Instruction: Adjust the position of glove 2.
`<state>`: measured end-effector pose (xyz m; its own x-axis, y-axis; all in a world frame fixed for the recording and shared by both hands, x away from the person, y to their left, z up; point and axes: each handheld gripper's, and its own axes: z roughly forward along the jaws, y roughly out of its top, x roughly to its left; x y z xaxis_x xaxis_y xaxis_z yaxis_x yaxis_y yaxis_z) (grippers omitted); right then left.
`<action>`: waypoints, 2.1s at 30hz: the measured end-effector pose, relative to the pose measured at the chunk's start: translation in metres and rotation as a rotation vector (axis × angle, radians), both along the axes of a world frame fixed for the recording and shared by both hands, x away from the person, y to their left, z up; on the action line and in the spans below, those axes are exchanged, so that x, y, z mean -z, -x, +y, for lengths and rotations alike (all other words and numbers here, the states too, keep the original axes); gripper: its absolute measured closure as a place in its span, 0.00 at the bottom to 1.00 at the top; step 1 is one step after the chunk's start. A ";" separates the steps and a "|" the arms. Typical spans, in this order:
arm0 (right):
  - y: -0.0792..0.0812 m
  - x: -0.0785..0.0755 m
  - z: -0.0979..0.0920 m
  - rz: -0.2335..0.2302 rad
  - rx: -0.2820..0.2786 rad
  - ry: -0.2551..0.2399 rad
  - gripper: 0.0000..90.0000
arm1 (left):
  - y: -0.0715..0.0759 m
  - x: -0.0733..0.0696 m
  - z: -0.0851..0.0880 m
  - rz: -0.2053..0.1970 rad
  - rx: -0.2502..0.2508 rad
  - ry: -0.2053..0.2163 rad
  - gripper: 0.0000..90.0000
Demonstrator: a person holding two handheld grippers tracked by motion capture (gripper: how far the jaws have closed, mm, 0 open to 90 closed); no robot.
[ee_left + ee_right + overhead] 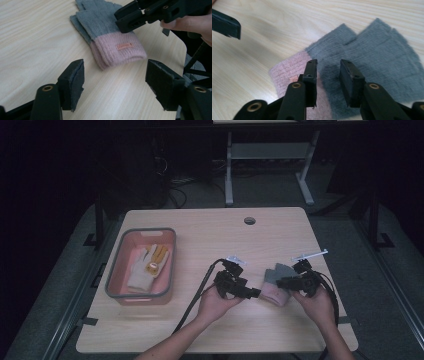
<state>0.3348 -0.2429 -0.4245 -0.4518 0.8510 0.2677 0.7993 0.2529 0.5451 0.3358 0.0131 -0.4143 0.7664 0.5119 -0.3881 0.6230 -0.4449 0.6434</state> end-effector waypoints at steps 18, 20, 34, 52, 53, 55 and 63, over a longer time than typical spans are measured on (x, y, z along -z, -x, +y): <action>0.017 0.004 -0.025 0.008 0.117 -0.035 0.60 | -0.016 0.015 -0.026 0.077 -0.013 0.027 0.39; 0.019 0.006 -0.027 0.014 0.124 -0.039 0.59 | -0.018 0.019 -0.029 0.095 -0.015 0.028 0.40; 0.023 0.020 -0.036 0.064 0.165 -0.113 0.55 | -0.025 0.037 -0.044 0.124 -0.001 -0.033 0.48; 0.020 0.031 -0.037 0.116 0.194 -0.190 0.47 | -0.027 0.045 -0.049 0.166 -0.005 -0.043 0.52; 0.020 0.032 -0.037 0.120 0.199 -0.194 0.47 | -0.028 0.046 -0.049 0.171 -0.003 -0.043 0.52; 0.020 0.034 -0.038 0.119 0.202 -0.204 0.46 | -0.029 0.046 -0.049 0.181 -0.004 -0.036 0.51; 0.019 0.039 -0.039 0.138 0.231 -0.255 0.47 | -0.030 0.048 -0.049 0.197 0.000 -0.034 0.52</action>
